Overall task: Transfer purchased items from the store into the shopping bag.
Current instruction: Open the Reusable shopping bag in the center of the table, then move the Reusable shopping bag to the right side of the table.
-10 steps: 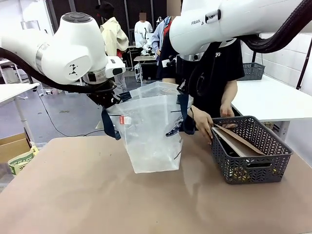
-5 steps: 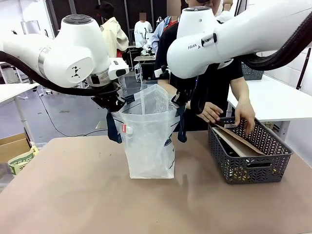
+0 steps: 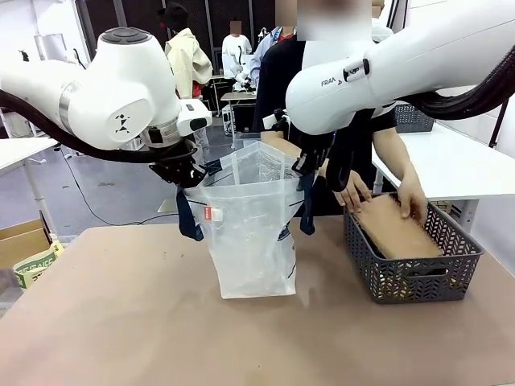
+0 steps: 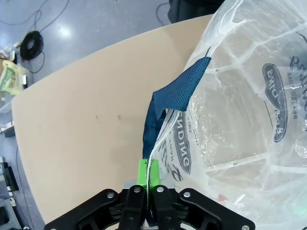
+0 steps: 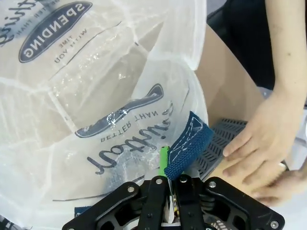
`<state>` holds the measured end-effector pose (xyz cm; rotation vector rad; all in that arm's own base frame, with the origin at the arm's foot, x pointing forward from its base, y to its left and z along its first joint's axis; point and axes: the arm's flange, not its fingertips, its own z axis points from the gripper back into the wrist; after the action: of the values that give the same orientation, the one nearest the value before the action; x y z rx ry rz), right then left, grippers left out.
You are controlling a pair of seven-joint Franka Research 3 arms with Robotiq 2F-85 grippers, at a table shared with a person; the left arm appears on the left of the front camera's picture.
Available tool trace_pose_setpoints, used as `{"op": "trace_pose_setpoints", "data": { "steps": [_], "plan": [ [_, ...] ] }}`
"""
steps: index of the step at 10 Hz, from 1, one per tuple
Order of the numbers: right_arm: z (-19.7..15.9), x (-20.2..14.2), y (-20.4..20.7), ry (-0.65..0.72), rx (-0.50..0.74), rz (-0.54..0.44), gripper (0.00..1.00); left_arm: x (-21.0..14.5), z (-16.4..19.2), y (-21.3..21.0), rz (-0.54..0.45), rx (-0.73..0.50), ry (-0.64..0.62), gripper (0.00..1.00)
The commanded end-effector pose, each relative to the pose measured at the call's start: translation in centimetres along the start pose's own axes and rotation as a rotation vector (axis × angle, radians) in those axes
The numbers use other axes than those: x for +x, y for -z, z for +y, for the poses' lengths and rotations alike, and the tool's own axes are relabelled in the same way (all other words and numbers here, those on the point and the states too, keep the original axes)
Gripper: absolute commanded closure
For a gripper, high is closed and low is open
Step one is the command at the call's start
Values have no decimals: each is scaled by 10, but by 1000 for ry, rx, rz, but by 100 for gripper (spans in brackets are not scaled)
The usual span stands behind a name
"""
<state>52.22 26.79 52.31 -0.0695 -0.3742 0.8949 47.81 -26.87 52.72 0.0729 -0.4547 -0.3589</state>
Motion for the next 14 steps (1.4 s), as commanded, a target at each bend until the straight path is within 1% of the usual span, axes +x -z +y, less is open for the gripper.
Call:
{"op": "trace_pose_setpoints", "data": {
  "steps": [1,3,4,14],
  "plan": [
    [0,-13,2,-16,3,-33,100,-4,-2,1,-2,-23,19,100],
    [1,-13,5,-32,16,-33,100,0,-1,1,2,-3,3,100],
    [0,-1,1,-3,-2,-6,100,0,-1,1,2,-3,3,100],
    [0,-1,1,-3,-2,-6,100,0,-1,1,2,-3,3,100]
  ]
}}
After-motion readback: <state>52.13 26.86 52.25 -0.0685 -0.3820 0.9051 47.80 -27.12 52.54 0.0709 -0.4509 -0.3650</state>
